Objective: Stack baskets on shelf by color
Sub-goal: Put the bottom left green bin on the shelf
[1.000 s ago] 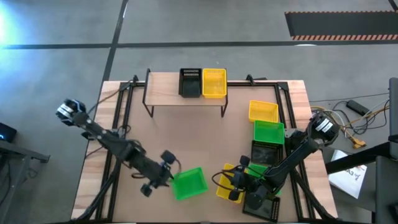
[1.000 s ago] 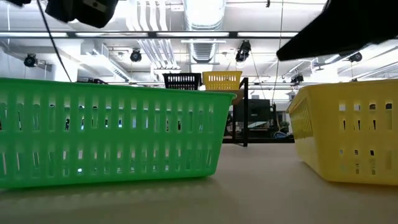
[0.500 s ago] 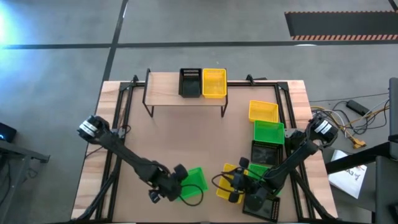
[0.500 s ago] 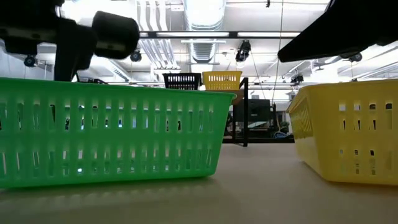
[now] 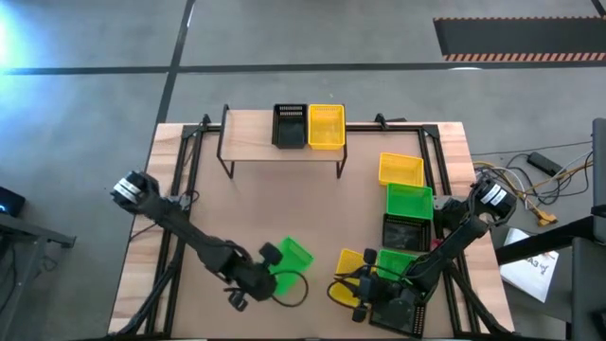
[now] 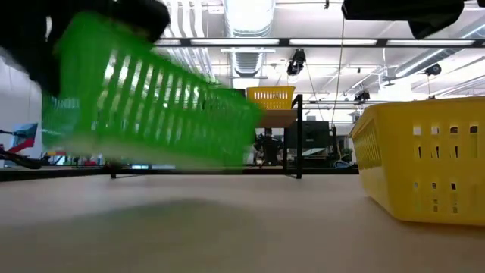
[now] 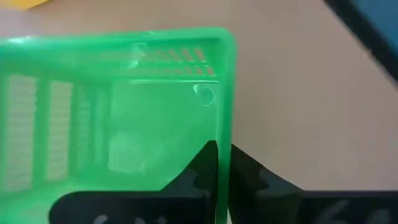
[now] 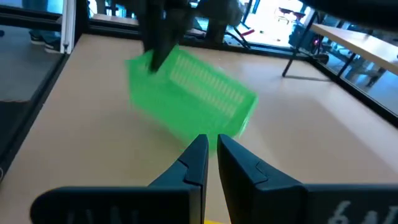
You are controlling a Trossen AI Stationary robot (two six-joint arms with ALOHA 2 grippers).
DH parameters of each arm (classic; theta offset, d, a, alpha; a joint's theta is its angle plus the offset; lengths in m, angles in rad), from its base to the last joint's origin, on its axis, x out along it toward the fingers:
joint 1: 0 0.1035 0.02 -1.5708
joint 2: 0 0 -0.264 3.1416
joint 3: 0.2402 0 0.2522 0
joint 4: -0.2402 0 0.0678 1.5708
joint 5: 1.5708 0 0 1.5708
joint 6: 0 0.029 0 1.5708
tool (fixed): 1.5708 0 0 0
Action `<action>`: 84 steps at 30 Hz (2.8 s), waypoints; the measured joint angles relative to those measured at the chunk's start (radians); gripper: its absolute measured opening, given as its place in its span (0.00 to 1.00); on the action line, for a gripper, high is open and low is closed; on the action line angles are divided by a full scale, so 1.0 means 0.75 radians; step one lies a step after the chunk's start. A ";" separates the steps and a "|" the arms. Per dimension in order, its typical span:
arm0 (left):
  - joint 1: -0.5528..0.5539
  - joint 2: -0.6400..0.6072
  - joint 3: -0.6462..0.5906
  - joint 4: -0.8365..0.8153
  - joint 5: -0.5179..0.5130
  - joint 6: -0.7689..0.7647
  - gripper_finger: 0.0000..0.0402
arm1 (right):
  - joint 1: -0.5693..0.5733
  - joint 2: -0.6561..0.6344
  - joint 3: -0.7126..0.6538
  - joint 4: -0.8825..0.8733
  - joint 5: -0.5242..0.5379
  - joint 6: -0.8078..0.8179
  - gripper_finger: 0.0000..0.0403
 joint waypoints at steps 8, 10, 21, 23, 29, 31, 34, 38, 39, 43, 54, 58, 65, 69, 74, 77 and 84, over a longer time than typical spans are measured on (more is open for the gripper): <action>0.051 -0.433 0.006 -0.353 -0.308 -0.343 0.00 | 0.000 0.000 0.000 0.000 0.000 0.006 0.07; 0.131 -0.546 0.006 -0.382 -0.346 -0.349 0.00 | 0.000 0.000 0.000 0.007 0.000 0.006 0.07; 1.158 -0.779 0.000 -0.388 -0.106 0.044 0.00 | -0.025 0.000 -0.001 0.026 0.000 0.042 0.07; 1.343 -0.744 -0.006 -0.366 0.059 0.128 0.00 | -0.027 0.000 -0.001 0.030 0.000 0.042 0.07; 1.607 -0.567 -0.004 -0.366 0.149 0.335 0.00 | -0.030 0.000 -0.001 0.030 -0.001 0.042 0.07; 1.614 -0.520 0.003 -0.365 0.155 0.410 0.00 | -0.032 0.000 -0.001 0.030 -0.001 0.042 0.07; 1.610 -0.461 0.005 -0.363 0.158 0.477 0.00 | -0.033 0.000 -0.001 0.030 -0.001 0.042 0.07; 1.605 -0.432 0.007 -0.348 0.138 0.547 0.00 | -0.033 0.000 -0.001 0.030 -0.001 0.046 0.07; 1.603 -0.432 0.006 -0.347 0.132 0.571 0.00 | -0.033 0.000 -0.001 0.030 -0.001 0.046 0.07; 1.596 -0.451 0.002 -0.353 0.123 0.645 0.00 | -0.033 0.000 -0.001 0.030 -0.001 0.046 0.07; 1.596 -0.482 0.001 -0.316 0.124 0.711 0.22 | -0.033 0.000 -0.001 0.030 -0.001 0.056 0.07; 1.576 -0.496 0.044 -0.332 0.124 0.678 0.29 | -0.033 0.000 -0.001 0.029 -0.001 0.057 0.07; 1.557 -0.557 0.167 -0.425 0.032 0.489 0.32 | -0.033 0.000 -0.001 0.030 -0.001 0.057 0.07; 1.587 -0.560 0.205 -0.504 -0.283 0.342 0.27 | -0.033 0.000 -0.001 0.029 -0.001 0.057 0.07; 1.691 -0.504 0.190 -0.544 -0.434 0.181 0.15 | -0.033 0.000 -0.001 0.029 -0.001 0.056 0.07; 1.740 -0.442 0.190 -0.568 -0.436 0.143 0.08 | -0.033 0.000 -0.001 0.029 -0.001 0.056 0.07; 1.755 -0.322 0.195 -0.562 -0.428 0.140 0.01 | -0.033 0.000 -0.001 0.028 -0.001 0.056 0.07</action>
